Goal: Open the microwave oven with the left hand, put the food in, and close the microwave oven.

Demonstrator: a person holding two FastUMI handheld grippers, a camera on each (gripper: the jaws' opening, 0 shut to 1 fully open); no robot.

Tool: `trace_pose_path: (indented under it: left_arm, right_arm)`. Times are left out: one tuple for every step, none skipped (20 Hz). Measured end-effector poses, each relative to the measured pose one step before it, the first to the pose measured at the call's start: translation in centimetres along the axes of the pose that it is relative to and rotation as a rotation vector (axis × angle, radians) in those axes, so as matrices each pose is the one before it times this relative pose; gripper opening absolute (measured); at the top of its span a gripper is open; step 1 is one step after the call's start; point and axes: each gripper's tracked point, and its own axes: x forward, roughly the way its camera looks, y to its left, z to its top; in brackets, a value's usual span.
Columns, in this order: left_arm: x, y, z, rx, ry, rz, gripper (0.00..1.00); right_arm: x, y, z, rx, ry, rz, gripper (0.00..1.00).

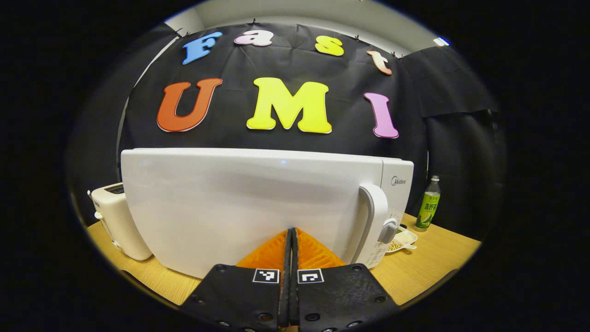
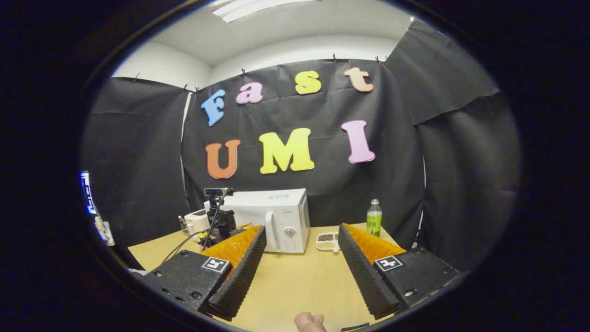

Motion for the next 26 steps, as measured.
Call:
trace_pose_path:
  left_arm:
    - [-0.245,0.071,-0.099,0.00713,0.00886,0.01429,0.0]
    - [0.017,-0.038,0.157,0.00054,-0.0058,0.00527,0.0]
    - [-0.043,0.03,0.032,-0.01236,0.00494,0.00233,0.0]
    - [-0.068,-0.195,-0.264,-0.02394,0.02689,-0.00855,0.0]
    - [-0.244,-0.05,-0.243,-0.02592,0.03219,-0.00039,0.0]
    - [-0.623,-0.064,0.074,-0.01937,0.02762,0.00035,0.0]
    - [-1.079,0.115,0.411,-0.00838,0.01299,0.0077,0.0]
    - [-1.291,-0.066,0.74,-0.00919,0.00076,0.00158,0.0]
    - [-1.274,0.119,0.592,-0.01437,0.00241,0.00801,0.0]
    - [-1.573,0.186,0.746,-0.01915,-0.00287,0.01691,0.0]
    - [-1.453,0.385,0.815,-0.01646,-0.00738,0.02374,0.0]
    - [-1.701,-0.102,0.467,-0.01149,0.00904,-0.00059,0.01]
    - [-1.982,-0.03,0.67,0.00084,-0.00037,0.00472,0.1]
    - [-1.791,0.266,0.603,0.0118,-0.00228,0.01746,0.17]
    - [-1.715,0.663,0.319,0.01977,0.01562,0.02374,0.44]
    - [-1.361,0.683,0.07,0.01147,0.01677,0.01932,0.7]
    - [-2.025,0.133,0.221,0.00459,0.00804,-0.00056,0.97]
    - [-1.714,-0.06,0.462,0.00256,-0.0052,-0.01064,0.96]
    - [-1.98,-0.26,0.529,0.01252,-0.00608,-0.01701,0.95]
    - [-1.664,0.012,0.393,0.01568,-0.00566,-0.00703,0.95]
    - [-1.518,0.069,0.478,0.01989,-0.01527,-0.01152,0.95]
    - [-1.49,0.064,0.369,0.01739,-0.00901,-0.00609,0.95]
    - [-1.349,0.323,0.084,0.01295,-0.00438,0.00602,0.95]
    - [-1.357,0.236,0.12,0.00708,-0.00762,0.00052,0.95]
    - [-1.319,-0.025,0.388,0.00094,-0.01344,-0.00269,0.95]
    - [-1.261,-0.078,0.462,0.00004,-0.01758,-0.00805,0.95]
  right_arm:
    - [0.206,-0.282,-0.348,0.00366,0.00857,-0.00316,1.0]
    - [0.156,-0.226,-0.196,0.00857,0.00537,-0.0033,1.0]
    - [-0.123,-0.218,-0.226,0.00419,0.00869,-0.00661,0.89]
    - [-0.081,-0.24,-0.086,0.00236,0.00413,-0.0064,0.89]
    - [-0.029,0.012,-0.096,0.00343,-0.00105,0.0,0.89]
    - [-0.103,0.245,-0.002,0.00927,-0.00335,0.01128,1.0]
    - [-0.07,0.205,-0.199,0.01445,0.00277,0.00684,0.99]
    - [-0.038,-0.063,-0.24,0.01292,0.00809,-0.00197,1.0]
    - [0.052,-0.185,-0.256,0.00776,0.00762,-0.00728,1.0]
    - [0.132,0.05,-0.065,0.00219,0.00963,-0.00485,1.0]
    - [-0.12,0.101,-0.081,0.00479,0.00589,-0.00666,1.0]
    - [-0.078,0.125,0.046,0.00553,0.00263,-0.00738,1.0]
    - [-0.217,0.117,-0.087,0.00238,0.00184,-0.00917,1.0]
    - [-0.253,0.271,0.143,-0.00374,0.00239,-0.00684,1.0]
    - [-0.323,0.342,0.19,-0.00066,-0.00206,-0.00679,1.0]
    - [-0.347,0.388,0.304,-0.00136,-0.00412,-0.00649,1.0]
    - [-0.422,0.508,0.216,-0.00319,-0.00345,-0.0021,1.0]
    - [-0.31,0.507,0.279,-0.00894,-0.00203,0.00339,1.0]
    - [-0.374,0.421,0.203,-0.0081,-0.00047,-0.00023,1.0]
    - [-0.342,0.366,0.409,-0.00757,-0.00387,-0.00307,1.0]
    - [-0.29,0.335,0.425,-0.00713,-0.0078,-0.00667,1.0]
    - [-0.304,0.386,0.445,-0.00747,-0.00745,-0.00565,1.0]
    - [-0.339,0.438,0.32,-0.00356,-0.00754,-0.00312,1.0]
    - [-0.338,0.493,0.472,-0.00073,-0.00911,-0.00113,1.0]
    - [-0.263,0.403,0.45,0.00235,-0.0105,-0.00265,1.0]
    - [-0.24,0.436,0.469,0.0042,-0.00944,-0.0019,1.0]
